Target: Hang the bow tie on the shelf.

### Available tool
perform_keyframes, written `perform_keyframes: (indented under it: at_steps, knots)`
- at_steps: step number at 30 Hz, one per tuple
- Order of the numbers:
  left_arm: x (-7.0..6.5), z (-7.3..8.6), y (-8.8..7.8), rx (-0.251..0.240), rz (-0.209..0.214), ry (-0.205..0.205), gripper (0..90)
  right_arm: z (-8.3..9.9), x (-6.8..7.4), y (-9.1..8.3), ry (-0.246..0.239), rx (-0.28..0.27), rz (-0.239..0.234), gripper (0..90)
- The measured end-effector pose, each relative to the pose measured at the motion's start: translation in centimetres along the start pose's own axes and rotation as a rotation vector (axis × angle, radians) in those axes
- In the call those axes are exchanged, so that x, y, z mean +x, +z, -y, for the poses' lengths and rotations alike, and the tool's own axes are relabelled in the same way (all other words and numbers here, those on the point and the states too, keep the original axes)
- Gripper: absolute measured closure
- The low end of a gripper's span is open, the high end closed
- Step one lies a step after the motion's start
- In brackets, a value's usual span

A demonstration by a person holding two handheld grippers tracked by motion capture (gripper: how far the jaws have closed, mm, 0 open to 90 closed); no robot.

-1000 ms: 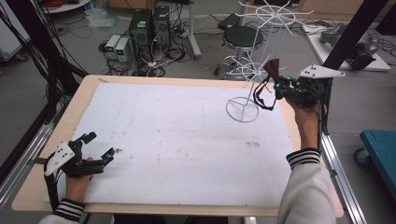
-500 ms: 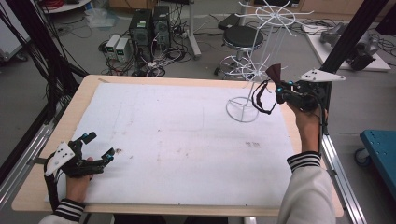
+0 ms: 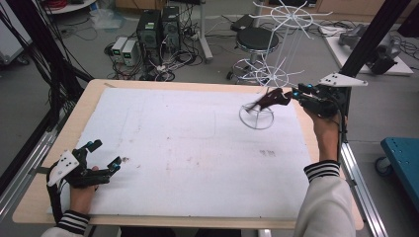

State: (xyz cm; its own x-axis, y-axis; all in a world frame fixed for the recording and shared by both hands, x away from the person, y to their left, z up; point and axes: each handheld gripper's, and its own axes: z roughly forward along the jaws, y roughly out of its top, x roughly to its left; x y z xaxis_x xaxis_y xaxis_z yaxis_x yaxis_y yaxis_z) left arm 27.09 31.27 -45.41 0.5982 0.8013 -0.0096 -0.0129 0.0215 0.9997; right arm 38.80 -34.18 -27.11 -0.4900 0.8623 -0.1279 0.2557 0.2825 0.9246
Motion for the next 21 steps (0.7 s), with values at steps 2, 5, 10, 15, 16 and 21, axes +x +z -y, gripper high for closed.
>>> perform_keyframes:
  at_steps: [2, 5, 10, 15, 16, 21]
  knots:
    - [0.0, 0.0, 0.0, 0.0, 0.0, 0.0, 4.5, 0.0, 0.0, -0.1, 0.002, -0.011, 0.011, 61.5]
    - [0.0, 0.0, 0.0, -0.003, 0.0, -0.002, 4.5, 0.0, 0.0, -0.1, 0.009, -0.02, 0.025, 51.4]
    - [0.0, 0.0, 0.0, 0.0, 0.0, -0.001, 4.5, 0.1, 0.2, 0.0, 0.084, -0.081, 0.012, 10.3]
    - [0.0, 0.0, 0.0, 0.0, 0.0, -0.002, 4.5, -0.2, 0.9, -0.4, 0.083, -0.13, -0.017, 0.8]
    - [0.0, 0.0, 0.0, 0.0, 0.0, -0.002, 4.5, -0.2, 1.1, -0.6, 0.082, -0.144, -0.009, 0.8]
    - [0.0, 0.0, 0.0, -0.001, 0.0, -0.001, 4.5, 0.3, 1.3, -0.8, 0.078, -0.144, -0.023, 0.8]
